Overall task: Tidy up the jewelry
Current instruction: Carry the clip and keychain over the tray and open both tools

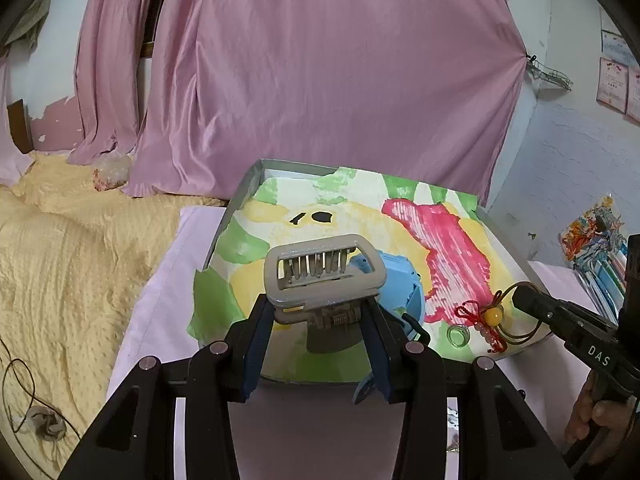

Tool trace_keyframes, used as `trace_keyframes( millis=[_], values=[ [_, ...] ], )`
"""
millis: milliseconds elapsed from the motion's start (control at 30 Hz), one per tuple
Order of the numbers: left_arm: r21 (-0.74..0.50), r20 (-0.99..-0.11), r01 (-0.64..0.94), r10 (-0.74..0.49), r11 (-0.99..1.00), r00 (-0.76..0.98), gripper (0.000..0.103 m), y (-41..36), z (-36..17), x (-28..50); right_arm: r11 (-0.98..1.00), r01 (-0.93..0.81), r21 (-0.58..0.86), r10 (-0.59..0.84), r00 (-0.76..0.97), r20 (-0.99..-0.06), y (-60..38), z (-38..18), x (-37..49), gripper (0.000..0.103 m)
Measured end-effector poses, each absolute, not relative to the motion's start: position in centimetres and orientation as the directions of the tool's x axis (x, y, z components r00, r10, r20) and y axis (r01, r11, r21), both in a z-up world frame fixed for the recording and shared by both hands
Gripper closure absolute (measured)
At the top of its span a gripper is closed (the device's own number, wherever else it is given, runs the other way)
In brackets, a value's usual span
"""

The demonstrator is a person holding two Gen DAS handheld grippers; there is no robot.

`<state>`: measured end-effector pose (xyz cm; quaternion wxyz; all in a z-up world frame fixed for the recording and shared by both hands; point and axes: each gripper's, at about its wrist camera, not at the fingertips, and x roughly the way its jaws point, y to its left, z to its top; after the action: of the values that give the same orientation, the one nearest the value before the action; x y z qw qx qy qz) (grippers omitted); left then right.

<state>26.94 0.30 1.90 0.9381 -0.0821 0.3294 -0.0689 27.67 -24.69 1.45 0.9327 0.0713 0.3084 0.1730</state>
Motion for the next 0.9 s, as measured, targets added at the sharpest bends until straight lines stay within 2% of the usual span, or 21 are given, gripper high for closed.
trace_keyframes(
  millis=[267,400,633,700,733,767,800,900],
  values=[
    [-0.214,-0.604,0.078,-0.195,0.974,0.773,0.06,0.4,1.9,27.0,0.925,-0.284,0.252,0.379,0.735,-0.562,-24.7,1.2,27.8,0.099],
    [-0.22,-0.603,0.081,-0.201,0.972,0.772,0.048,0.4,1.8,26.9,0.925,-0.281,0.255,0.379,0.732,-0.566,-24.7,1.2,27.7,0.098],
    [-0.208,-0.575,0.114,-0.216,0.971,0.79,0.04,-0.1,2.2,26.6,0.934,-0.263,0.242,0.356,0.731,-0.582,-24.8,0.9,27.6,0.096],
    [-0.208,-0.567,0.117,-0.217,0.971,0.795,0.038,-0.1,2.2,26.4,0.94,-0.255,0.227,0.341,0.733,-0.589,-24.7,0.9,27.5,0.089],
    [-0.208,-0.565,0.117,-0.217,0.971,0.796,0.038,-0.1,2.3,26.4,0.942,-0.251,0.221,0.334,0.735,-0.589,-24.8,0.9,27.3,0.076],
    [-0.208,-0.562,0.116,-0.216,0.971,0.799,0.037,-0.1,2.3,26.3,0.944,-0.248,0.217,0.329,0.739,-0.588,-24.9,1.0,27.1,0.059],
    [-0.208,-0.558,0.117,-0.216,0.971,0.801,0.035,-0.1,2.4,26.1,0.946,-0.245,0.213,0.324,0.745,-0.582,-24.9,1.1,26.9,0.054],
    [-0.198,-0.541,0.124,-0.214,0.972,0.813,0.029,-0.3,2.7,25.6,0.955,-0.234,0.184,0.297,0.773,-0.561,-24.9,1.6,26.1,0.052]
  ],
)
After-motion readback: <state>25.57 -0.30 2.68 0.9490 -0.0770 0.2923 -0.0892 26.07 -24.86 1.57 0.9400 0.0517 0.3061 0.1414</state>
